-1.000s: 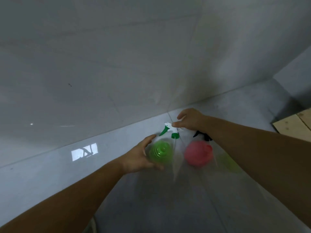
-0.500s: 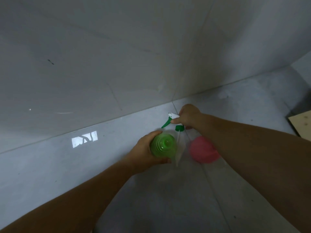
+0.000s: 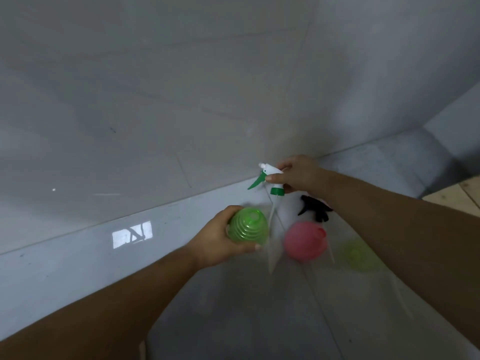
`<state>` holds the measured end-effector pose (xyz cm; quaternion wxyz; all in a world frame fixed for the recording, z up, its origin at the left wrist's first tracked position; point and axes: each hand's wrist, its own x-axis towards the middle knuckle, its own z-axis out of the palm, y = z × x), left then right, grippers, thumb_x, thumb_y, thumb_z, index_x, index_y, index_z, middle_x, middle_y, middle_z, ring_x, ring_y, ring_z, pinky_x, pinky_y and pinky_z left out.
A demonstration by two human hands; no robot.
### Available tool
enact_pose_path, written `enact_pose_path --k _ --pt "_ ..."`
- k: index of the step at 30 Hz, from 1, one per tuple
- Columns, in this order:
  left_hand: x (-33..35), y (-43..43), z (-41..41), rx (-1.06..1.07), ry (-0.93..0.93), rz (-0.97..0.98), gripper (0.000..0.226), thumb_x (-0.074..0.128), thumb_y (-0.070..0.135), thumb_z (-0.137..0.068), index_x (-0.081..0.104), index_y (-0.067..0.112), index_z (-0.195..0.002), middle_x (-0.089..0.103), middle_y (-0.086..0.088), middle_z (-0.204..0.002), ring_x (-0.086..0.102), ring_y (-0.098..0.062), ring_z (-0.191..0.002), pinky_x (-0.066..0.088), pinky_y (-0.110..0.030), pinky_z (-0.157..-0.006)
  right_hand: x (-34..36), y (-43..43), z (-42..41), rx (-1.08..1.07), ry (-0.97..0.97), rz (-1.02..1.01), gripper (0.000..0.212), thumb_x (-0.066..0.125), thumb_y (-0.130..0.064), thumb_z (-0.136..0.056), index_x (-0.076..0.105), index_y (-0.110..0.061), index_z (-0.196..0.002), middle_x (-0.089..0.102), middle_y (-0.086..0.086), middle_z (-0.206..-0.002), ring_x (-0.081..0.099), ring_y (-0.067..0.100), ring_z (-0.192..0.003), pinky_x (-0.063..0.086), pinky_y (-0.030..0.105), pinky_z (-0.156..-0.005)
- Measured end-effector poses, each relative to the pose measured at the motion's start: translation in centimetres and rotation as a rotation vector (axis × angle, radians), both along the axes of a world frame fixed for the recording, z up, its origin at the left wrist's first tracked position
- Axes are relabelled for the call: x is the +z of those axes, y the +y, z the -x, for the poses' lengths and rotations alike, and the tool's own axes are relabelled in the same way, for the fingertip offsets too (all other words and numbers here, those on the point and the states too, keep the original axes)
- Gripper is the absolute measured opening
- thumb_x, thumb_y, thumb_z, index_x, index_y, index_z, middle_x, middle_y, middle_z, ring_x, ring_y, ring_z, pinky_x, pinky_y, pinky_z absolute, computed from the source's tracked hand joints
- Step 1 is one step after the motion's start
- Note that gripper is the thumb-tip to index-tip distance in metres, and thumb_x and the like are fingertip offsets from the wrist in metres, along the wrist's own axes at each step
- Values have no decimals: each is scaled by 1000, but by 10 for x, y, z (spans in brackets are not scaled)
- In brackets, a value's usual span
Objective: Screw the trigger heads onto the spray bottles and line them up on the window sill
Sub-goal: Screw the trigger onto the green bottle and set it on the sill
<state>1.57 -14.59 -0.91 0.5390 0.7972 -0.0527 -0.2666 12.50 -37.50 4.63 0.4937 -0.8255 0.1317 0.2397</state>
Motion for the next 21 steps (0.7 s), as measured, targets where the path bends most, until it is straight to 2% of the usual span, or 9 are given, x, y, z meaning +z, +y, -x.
enact_pose_path --k 3,5,7,10,14,17,19,21 --pt "41 1 -6 -40 -7 -3 75 99 35 -64 63 26 -129 70 6 -122 67 -9 -113 57 -35 -103 57 -11 11 -1 -141 -28 23 83 -11 -74 69 -5 -92 63 6 -74 65 13 -63 61 26 -59" --pt "75 0 -9 -62 -45 0 80 97 44 -56 65 25 -126 73 3 -121 70 -13 -114 58 -42 -104 103 -22 24 -14 -246 -11 27 83 -12 -75 70 -4 -97 63 5 -73 64 4 -56 55 18 -50" --pt "110 -2 -12 -94 -103 -3 85 95 50 -51 65 24 -125 74 2 -120 71 -15 -114 57 -43 -105 147 -35 38 -39 -318 -32 30 82 -12 -75 70 -3 -101 66 5 -74 63 -1 -52 52 17 -51" --pt "166 -5 -13 -168 -177 -41 90 91 56 -49 64 21 -127 74 1 -121 71 -15 -115 56 -41 -106 210 -52 62 -51 -410 -100 27 77 -7 -79 69 -3 -105 71 9 -82 69 5 -60 57 22 -59" --pt "230 -6 -3 -253 -203 -66 82 92 60 -51 68 23 -121 78 1 -117 74 -18 -112 58 -43 -105 285 -63 95 -89 -549 -242 18 72 0 -82 71 -10 -97 75 -1 -74 71 8 -64 60 24 -62" --pt "266 -9 14 -347 -222 -103 79 90 58 -53 69 20 -119 78 -3 -117 74 -21 -112 59 -44 -103 331 -61 116 -87 -624 -371 20 69 1 -83 72 -15 -93 75 -4 -73 70 10 -66 61 27 -67" --pt "282 -11 26 -376 -214 -98 76 90 57 -55 70 20 -118 79 -4 -115 75 -22 -107 62 -42 -96 359 -58 130 -73 -674 -446 19 68 -1 -84 71 -15 -97 74 -4 -75 69 11 -68 62 33 -75" --pt "294 -13 37 -378 -191 -78 75 89 56 -55 70 19 -117 78 0 -105 74 -16 -91 62 -33 -77 381 -56 144 -57 -721 -507 21 70 -7 -80 71 -14 -100 75 -3 -79 69 13 -74 59 38 -84"
